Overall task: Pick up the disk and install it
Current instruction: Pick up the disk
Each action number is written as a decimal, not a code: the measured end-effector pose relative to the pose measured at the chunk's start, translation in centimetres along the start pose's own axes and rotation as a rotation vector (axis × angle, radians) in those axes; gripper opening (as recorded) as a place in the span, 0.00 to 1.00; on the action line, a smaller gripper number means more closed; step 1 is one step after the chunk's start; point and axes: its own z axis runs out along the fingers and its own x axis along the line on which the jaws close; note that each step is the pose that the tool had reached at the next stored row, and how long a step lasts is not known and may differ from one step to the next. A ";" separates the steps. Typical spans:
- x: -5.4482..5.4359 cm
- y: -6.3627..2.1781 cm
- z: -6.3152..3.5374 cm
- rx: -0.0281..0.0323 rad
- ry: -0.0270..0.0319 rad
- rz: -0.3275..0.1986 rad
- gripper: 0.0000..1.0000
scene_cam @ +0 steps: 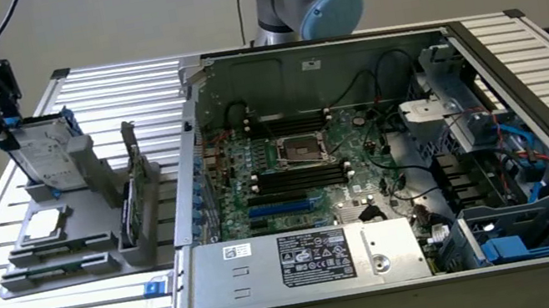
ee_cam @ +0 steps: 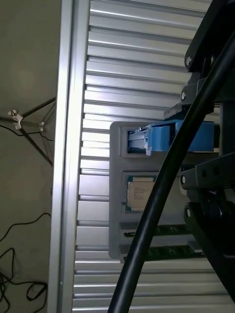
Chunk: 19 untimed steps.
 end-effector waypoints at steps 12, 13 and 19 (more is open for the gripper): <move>0.5 0.04 0.59 0.0037 -0.0636 0.000 0.48; 0.5 0.05 0.64 0.0036 -0.0644 0.000 0.48; 0.5 0.05 0.80 0.0042 -0.0723 0.000 0.48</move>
